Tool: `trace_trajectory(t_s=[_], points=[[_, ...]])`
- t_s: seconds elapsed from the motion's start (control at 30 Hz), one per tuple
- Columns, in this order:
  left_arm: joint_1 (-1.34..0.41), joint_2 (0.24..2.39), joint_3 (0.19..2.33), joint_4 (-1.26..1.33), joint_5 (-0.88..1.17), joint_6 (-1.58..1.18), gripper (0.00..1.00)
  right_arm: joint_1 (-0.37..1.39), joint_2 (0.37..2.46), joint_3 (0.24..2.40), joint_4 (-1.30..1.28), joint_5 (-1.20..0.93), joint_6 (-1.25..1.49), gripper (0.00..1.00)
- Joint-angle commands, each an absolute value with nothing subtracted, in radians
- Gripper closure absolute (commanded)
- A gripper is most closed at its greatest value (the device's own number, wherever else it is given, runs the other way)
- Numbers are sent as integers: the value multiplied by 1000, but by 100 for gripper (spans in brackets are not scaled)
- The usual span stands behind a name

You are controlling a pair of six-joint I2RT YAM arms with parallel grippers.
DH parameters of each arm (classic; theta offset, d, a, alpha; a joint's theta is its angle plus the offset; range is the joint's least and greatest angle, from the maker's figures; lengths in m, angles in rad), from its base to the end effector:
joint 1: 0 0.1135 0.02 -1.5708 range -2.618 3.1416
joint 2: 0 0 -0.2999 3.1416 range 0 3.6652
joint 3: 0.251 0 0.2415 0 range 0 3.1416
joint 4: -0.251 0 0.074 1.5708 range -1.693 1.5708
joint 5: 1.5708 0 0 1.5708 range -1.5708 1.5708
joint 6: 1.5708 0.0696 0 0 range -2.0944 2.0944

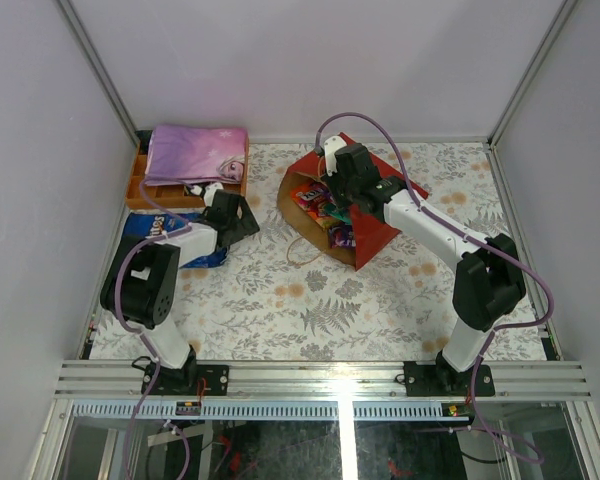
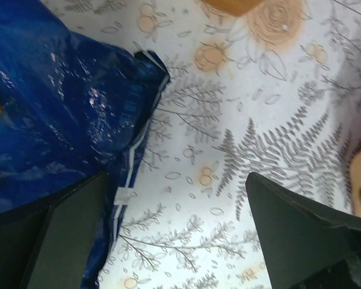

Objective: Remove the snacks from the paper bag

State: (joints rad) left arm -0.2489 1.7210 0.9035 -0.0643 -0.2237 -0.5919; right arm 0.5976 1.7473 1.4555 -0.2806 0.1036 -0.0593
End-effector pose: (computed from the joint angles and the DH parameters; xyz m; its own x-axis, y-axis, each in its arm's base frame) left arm 0.3516 -0.0734 0.1709 -0.6786 -0.3888 -0.6231 -0.3315 0.9192 -0.2126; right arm 0.3631 0.2384 0.3213 -0.4181 -0.3559 -0.8358 -0.5134 0.8516 -0.1057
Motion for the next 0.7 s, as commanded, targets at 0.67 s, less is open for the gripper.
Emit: trace_trajectory(t_s=[0.67], points=[[-526, 1873, 1032, 398, 186, -931, 8, 603, 1669, 1509, -229, 85, 38, 94]])
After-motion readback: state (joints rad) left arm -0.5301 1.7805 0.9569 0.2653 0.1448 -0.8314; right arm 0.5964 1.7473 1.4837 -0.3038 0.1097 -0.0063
